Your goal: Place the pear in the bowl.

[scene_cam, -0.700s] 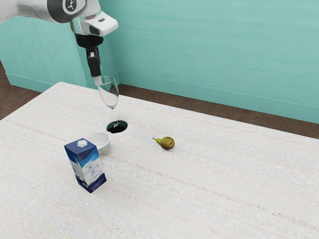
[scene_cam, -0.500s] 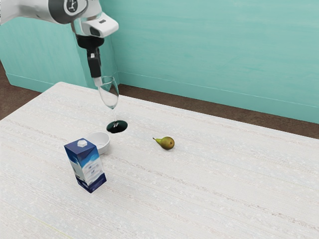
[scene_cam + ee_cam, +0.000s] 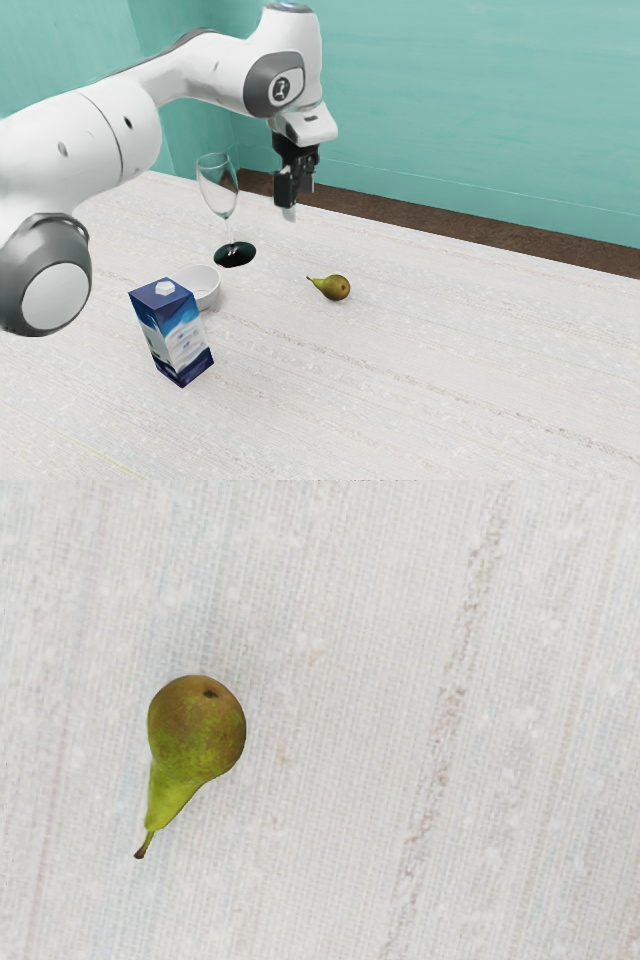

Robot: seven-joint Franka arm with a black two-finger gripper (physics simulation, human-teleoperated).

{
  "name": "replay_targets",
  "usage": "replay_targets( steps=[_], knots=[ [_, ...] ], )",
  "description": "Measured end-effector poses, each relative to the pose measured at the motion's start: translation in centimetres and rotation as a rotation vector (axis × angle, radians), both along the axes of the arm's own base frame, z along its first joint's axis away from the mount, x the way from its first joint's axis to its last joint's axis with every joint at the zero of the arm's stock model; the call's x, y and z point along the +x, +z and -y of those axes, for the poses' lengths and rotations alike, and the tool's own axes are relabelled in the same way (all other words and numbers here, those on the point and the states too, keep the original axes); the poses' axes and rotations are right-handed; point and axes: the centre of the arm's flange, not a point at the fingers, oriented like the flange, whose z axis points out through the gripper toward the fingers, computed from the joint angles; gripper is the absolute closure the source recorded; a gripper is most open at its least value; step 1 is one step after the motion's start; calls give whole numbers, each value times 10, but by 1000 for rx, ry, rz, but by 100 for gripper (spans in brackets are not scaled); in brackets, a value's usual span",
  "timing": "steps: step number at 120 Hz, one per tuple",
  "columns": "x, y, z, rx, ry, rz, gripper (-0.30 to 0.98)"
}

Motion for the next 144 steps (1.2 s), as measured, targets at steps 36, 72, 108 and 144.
replay_targets(
  steps=[36,72,108,144],
  knots=[
    [34,-82,4,-72,-113,-43,0],
    [63,-187,6,-129,-219,-24,0],
    [81,-208,-23,-124,-285,68,0],
    [72,-237,-27,-131,-336,18,0]
  ],
)
